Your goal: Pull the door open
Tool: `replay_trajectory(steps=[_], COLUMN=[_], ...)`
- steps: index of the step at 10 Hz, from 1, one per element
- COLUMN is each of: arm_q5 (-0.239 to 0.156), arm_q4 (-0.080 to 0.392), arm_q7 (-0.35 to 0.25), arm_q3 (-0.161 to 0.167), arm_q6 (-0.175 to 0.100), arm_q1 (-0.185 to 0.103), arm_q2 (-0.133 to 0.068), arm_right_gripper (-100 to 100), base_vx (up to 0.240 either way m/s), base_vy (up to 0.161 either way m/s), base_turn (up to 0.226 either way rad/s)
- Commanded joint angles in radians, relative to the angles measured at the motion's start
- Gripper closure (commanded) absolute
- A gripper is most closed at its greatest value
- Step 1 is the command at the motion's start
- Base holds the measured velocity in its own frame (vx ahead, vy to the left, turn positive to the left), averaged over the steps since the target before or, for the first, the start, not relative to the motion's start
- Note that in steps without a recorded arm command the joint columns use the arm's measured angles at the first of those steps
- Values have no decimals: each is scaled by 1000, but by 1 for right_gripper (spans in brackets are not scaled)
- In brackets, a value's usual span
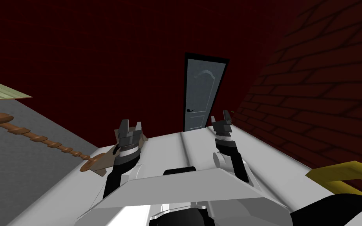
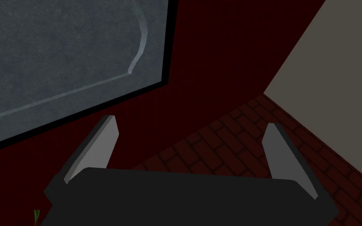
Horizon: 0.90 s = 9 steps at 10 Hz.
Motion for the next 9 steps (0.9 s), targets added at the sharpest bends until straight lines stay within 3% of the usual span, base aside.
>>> replay_trajectory(steps=[1,3,9], arm_q5=[5,10,34], arm_q4=[34,65,219], arm_q7=[-4,-7,-24], arm_q3=[-2,-4,-12], arm_q6=[-7,-14,-47], arm_q1=[-14,-27,-90], arm_q2=[-9,-16,-50], arm_right_gripper=[-100,-100,-100], base_vx=[61,125,105], base_vy=[1,-13,-16], base_turn=[5,7,9])
